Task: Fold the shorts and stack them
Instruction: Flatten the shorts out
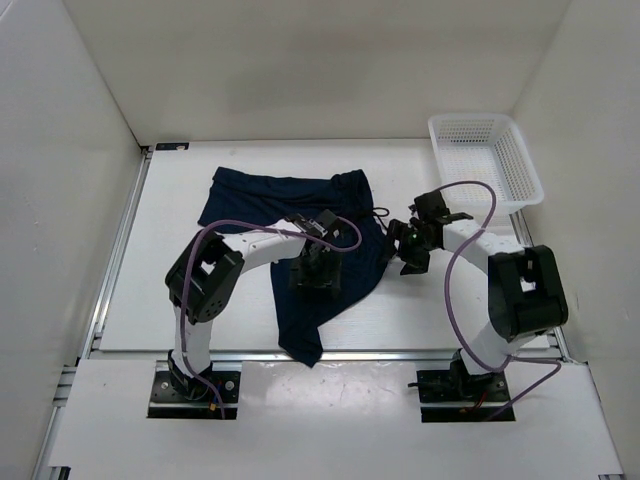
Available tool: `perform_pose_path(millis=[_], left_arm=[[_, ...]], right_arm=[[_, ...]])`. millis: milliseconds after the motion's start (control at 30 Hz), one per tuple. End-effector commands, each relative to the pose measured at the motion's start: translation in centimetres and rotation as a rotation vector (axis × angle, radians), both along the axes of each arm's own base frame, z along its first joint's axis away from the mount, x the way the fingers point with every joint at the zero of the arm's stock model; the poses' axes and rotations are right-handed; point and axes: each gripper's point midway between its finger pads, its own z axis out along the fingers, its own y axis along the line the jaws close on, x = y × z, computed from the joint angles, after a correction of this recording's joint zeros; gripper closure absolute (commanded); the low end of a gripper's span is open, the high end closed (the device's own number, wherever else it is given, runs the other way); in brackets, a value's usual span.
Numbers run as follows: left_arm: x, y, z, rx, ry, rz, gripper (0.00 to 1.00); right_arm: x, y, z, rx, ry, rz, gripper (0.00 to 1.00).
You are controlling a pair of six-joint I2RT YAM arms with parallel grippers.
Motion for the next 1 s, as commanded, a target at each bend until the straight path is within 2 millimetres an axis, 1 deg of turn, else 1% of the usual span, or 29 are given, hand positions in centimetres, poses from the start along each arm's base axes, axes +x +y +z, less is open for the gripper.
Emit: perform_pose_path(millis=[0,33,67,100,133,167,200,233,267,300,333,367,400,433,467,500,533,567,600,633,667,700,767,800,833,867,900,933,967], left_arm=[[0.7,-0.8,1.0,-0.022,-0.036,0.006,0.21],[0.9,-0.7,1.0,-0.016,-0.042,0.008,0.24],[0.9,-0.7,1.0,-0.016,-0.042,0.008,0.27],[0.6,-0.8,0.7,-0.019,-0.026,0.006,0.32],[0.6,-0.8,0.7,-0.018,-0.028,-0.003,0.32],[0.6,-0.8,0.7,-0.018,-0.028,-0.003,0.37],[0.6,-0.8,0.7,-0.018,-0.028,-0.003,0.41],[0.9,-0.6,0.7,-0.018,-0.028,0.006,0.52],[1.2,-0.4,1.0,-0.024,-0.035,0.015,0.60],[1.0,-0.2,0.8,-0.018,-0.028,0.015,0.69],[1.3,0.0,0.8,-0.018,-0.028,0.026,0.79],[1.4,0.5,0.9,-0.024,-0.022,0.030,0.89],[1.5,0.4,1.2,-0.030,-0.028,0.030,0.89],[1.8,0.7,1.3,-0.036,-0.023,0.042,0.89],[1.9,1.0,2.1,-0.051,-0.041,0.042,0.89],[1.7,1.2,2.5,-0.056,-0.046,0.042,0.89],[2.1,1.4,3.1,-0.069,-0.061,0.053,0.89],[2.1,2.0,4.2,-0.080,-0.078,0.055,0.89],[1.8,2.3,4.4,-0.083,-0.083,0.046,0.88],[2.0,2.6,5.0,-0.095,-0.083,0.059,0.86],[1.9,3.3,5.1,-0.091,-0.083,0.061,0.88],[1.7,3.4,5.8,-0.104,-0.101,0.052,0.90],[1.9,4.5,6.8,-0.079,-0.133,0.070,0.90],[1.8,5.7,7.8,-0.064,-0.145,0.089,0.90],[1.6,6.8,7.9,-0.038,-0.146,0.107,0.90],[2.0,8.3,8.2,0.005,-0.170,0.135,0.90],[2.5,10.1,8.4,0.035,-0.175,0.183,0.90],[2.1,11.9,8.8,0.062,-0.179,0.206,0.90],[2.4,13.4,8.9,0.094,-0.196,0.243,0.90]], right_arm=[[3.0,1.4,1.1,0.067,-0.058,-0.007,0.22],[3.5,1.4,0.9,0.060,-0.063,-0.011,0.29],[3.8,1.5,0.2,0.054,-0.044,-0.011,0.33],[4.4,1.4,0.1,0.040,-0.051,-0.018,0.36],[4.4,1.2,-0.3,0.030,-0.039,-0.033,0.40],[4.8,1.3,-0.6,0.028,-0.033,-0.033,0.42],[5.1,1.4,-0.3,0.031,-0.044,-0.033,0.45],[5.1,1.2,-0.8,0.022,-0.030,-0.047,0.55],[5.1,1.2,-0.8,0.022,-0.030,-0.047,0.61],[5.1,1.1,-1.2,0.011,-0.022,-0.051,0.70],[5.1,1.1,-1.2,0.011,-0.022,-0.051,0.79],[5.2,1.1,-1.6,0.010,-0.019,-0.051,0.96],[5.2,1.1,-1.6,0.010,-0.019,-0.051,1.00],[5.4,1.3,-1.6,0.017,-0.015,-0.047,1.00],[5.4,1.3,-1.6,0.017,-0.015,-0.047,1.00],[5.4,1.3,-1.6,0.017,-0.015,-0.047,1.00],[4.9,1.5,-1.9,0.015,-0.005,-0.038,1.00],[4.9,1.4,-2.0,0.006,-0.007,-0.041,1.00],[4.8,1.2,-2.0,-0.003,-0.010,-0.046,1.00],[4.8,1.2,-2.0,-0.003,-0.010,-0.046,1.00],[4.8,1.2,-2.0,-0.003,-0.010,-0.046,1.00],[4.8,1.2,-1.7,0.000,-0.019,-0.046,1.00],[4.8,1.2,-1.7,0.000,-0.019,-0.046,1.00],[5.0,1.1,-1.3,-0.006,-0.033,-0.050,1.00],[4.9,1.0,-0.9,-0.005,-0.038,-0.050,1.00],[4.6,0.8,-1.3,-0.016,-0.030,-0.054,1.00],[4.9,0.7,-0.5,-0.020,-0.056,-0.060,1.00],[4.7,0.6,-0.6,-0.022,-0.048,-0.059,1.00],[4.5,0.3,-0.5,-0.032,-0.054,-0.065,1.00]])
